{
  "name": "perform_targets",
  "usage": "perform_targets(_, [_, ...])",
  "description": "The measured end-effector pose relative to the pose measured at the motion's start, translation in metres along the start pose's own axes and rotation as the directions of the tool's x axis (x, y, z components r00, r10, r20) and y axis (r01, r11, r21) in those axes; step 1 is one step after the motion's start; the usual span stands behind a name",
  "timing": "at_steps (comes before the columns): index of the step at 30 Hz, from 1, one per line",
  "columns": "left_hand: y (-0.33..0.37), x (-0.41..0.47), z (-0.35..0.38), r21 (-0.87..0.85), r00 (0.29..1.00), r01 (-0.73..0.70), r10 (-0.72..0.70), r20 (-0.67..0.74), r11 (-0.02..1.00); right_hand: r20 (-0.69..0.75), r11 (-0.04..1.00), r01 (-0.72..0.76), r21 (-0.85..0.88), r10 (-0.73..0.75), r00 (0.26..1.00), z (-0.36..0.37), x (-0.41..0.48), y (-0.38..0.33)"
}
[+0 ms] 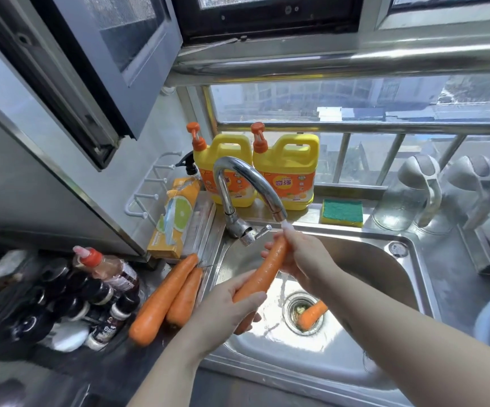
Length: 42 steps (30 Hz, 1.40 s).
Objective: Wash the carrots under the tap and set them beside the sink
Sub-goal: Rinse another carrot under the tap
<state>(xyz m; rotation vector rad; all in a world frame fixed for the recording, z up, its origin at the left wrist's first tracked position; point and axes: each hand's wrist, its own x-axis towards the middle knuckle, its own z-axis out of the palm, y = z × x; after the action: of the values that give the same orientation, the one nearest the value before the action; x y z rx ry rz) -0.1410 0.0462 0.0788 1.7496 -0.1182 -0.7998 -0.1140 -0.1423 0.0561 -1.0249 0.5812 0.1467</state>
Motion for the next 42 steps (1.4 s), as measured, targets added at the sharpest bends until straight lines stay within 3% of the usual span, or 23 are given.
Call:
perform_targets(4, [0.000, 0.001, -0.007, -0.090, 0.997, 0.067, -0.064, 0.038, 0.994, 0.061, 0.992, -0.080, 0.096, 0.074, 0.995, -0.006, 0.003, -0.003])
perform_targets(9, [0.006, 0.004, -0.003, -0.371, 0.975, 0.220, -0.188, 0.123, 0.902, 0.034, 0.964, -0.074, 0.254, 0.067, 0.997, -0.007, 0.005, -0.006])
perform_targets(13, [0.010, 0.004, 0.001, -0.578, 0.932, 0.362, -0.297, 0.207, 0.732, -0.023, 0.998, -0.011, 0.058, 0.012, 1.000, -0.018, 0.009, -0.007])
perform_targets(19, [0.001, 0.004, -0.008, -0.706, 0.903, 0.426, -0.315, 0.293, 0.566, 0.051, 0.967, -0.201, -0.157, 0.211, 0.976, -0.020, 0.000, -0.007])
perform_targets(23, [0.005, 0.009, -0.007, -0.718, 0.890, 0.454, -0.311, 0.334, 0.527, 0.077, 0.980, -0.199, -0.021, 0.200, 0.977, -0.007, -0.004, -0.014])
perform_targets(30, [0.008, 0.022, 0.003, -0.763, 0.852, 0.523, -0.257, 0.456, 0.381, 0.001, 0.962, -0.155, 0.225, 0.159, 0.987, -0.001, 0.001, -0.015])
perform_targets(34, [0.013, 0.029, 0.009, -0.702, 0.862, 0.506, -0.322, 0.391, 0.501, -0.006, 0.968, -0.144, 0.207, 0.148, 0.989, 0.003, 0.000, -0.011])
perform_targets(38, [0.023, 0.040, 0.011, -0.672, 0.894, 0.440, -0.362, 0.265, 0.596, 0.027, 0.973, -0.187, -0.137, 0.192, 0.981, 0.000, -0.003, -0.012])
perform_targets(40, [0.024, 0.045, 0.009, -0.698, 0.926, 0.346, -0.348, 0.146, 0.627, -0.063, 0.972, -0.120, -0.202, 0.110, 0.992, -0.008, 0.002, -0.013])
perform_targets(42, [0.020, 0.051, 0.009, -0.662, 0.964, 0.195, -0.265, -0.006, 0.723, -0.148, 0.986, -0.061, -0.155, 0.038, 0.988, -0.017, 0.005, -0.014])
